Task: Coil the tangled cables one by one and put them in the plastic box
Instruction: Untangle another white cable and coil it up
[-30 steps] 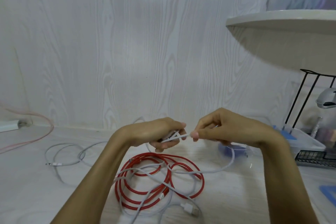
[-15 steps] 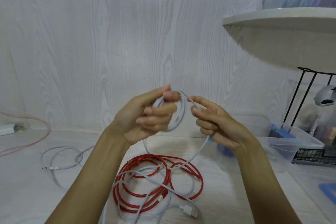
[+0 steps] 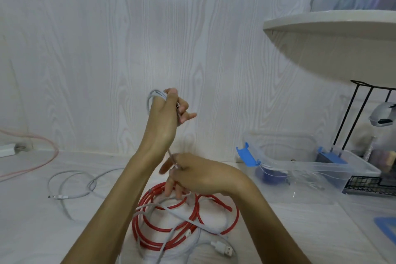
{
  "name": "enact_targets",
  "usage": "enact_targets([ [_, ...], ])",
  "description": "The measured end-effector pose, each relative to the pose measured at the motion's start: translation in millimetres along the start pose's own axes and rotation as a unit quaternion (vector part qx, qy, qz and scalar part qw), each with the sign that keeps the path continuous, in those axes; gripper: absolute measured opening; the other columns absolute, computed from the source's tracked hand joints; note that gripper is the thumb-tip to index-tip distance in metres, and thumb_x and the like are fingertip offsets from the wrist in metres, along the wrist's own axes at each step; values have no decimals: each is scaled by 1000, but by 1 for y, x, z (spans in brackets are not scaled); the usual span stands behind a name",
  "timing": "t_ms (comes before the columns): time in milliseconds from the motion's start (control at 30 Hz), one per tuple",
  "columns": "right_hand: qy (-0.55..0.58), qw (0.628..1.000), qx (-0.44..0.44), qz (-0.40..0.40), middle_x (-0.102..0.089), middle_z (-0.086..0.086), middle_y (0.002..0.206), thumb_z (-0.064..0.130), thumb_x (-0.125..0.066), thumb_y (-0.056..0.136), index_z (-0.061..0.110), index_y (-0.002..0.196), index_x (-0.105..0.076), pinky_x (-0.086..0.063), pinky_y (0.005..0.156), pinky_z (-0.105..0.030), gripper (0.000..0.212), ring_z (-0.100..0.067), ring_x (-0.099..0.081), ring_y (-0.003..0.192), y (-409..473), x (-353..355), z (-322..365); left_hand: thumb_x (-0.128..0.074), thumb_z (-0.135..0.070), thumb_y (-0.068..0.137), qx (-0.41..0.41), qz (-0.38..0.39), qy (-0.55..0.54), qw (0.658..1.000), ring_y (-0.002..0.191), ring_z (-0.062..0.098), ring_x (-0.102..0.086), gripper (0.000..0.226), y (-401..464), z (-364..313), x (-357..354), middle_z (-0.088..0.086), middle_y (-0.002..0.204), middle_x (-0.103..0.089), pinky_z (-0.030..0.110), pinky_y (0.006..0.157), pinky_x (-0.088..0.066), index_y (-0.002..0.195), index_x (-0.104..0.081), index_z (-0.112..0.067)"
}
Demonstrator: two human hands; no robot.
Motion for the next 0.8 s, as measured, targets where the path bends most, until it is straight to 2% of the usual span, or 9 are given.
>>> enact_targets([
  [100, 11, 999, 23, 25, -67, -11, 94, 14, -35, 101, 5, 121, -55, -48, 86, -30, 30, -12, -59, 81, -11, 7, 4, -27, -23, 104, -68, 24, 233, 970, 46, 8, -58, 30, -3, 1, 10, -3, 61, -59, 25, 63, -50, 79, -43, -18],
  [167, 28, 999, 24, -3, -63, -4, 78, 20, -41, 100, 8, 114, -61, -50, 77, -29, 27, -12, -57, 71, -19, 22, -1, -25, -29, 104, -42, 100, 332, 937, 55, 11, -66, 24, -5, 11, 11, -3, 70, -68, 29, 62, -48, 89, -43, -21],
  [267, 6, 997, 11, -73, -51, 9, 55, 30, -54, 94, 17, 101, -71, -45, 57, -15, 23, -1, -47, 50, -29, 49, -20, -27, -31, 104, 22, 204, 423, 883, 57, 13, -69, 26, -9, 25, 12, -3, 79, -71, 29, 65, -49, 92, -47, -19],
  [367, 22, 993, 23, -112, -39, 9, 49, 36, -60, 89, 25, 96, -73, -39, 53, -16, 18, -1, -39, 48, -38, 66, -36, -29, -30, 103, 97, 293, 400, 863, 45, 12, -58, 34, -16, 35, 6, -1, 66, -68, 20, 54, -49, 100, -55, -9],
  [467, 38, 991, 33, -125, -38, 3, 51, 42, -66, 82, 28, 90, -74, -37, 53, -19, 18, -3, -37, 49, -46, 75, -45, -28, -45, 100, 209, 348, 344, 846, 35, 8, -42, 35, -25, 42, -4, -5, 44, -51, 17, 41, -37, 95, -48, -17],
  [533, 32, 989, 46, -135, -39, 6, 46, 55, -70, 67, 30, 84, -74, -36, 50, -15, 30, -4, -35, 45, -52, 81, -47, -26, -57, 93, 271, 410, 298, 818, 33, 7, -35, 45, -34, 42, -8, -7, 44, -42, 16, 39, -32, 89, -44, -16],
  [600, 26, 986, 68, -150, -42, 8, 45, 64, -72, 55, 31, 80, -73, -32, 46, -12, 42, -5, -33, 43, -56, 86, -47, -30, -61, 91, 263, 503, 263, 780, 38, 6, -31, 53, -44, 39, -9, -4, 50, -36, 13, 42, -32, 83, -46, -11],
  [700, 53, 980, 112, -155, -51, 4, 51, 56, -78, 56, 27, 80, -72, -34, 48, -15, 38, -6, -40, 47, -61, 90, -45, -39, -50, 95, 290, 582, 190, 736, 39, 3, -25, 43, -57, 34, -5, -1, 54, -29, 9, 40, -28, 81, -47, -10],
  [800, 96, 970, 172, -142, -65, -1, 69, 38, -78, 65, 28, 84, -71, -47, 63, -16, 22, -8, -58, 63, -66, 91, -39, -37, -47, 97, 333, 607, 113, 712, 38, -2, -25, 35, -63, 33, -3, -11, 53, -35, 6, 36, -24, 80, -47, -18],
])
Point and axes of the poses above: each hand's wrist, its own y-axis towards the middle knuckle, its own x-axis out of the back of the hand, z = x × y, the point moved 5 cm from there along y, towards the middle knuckle
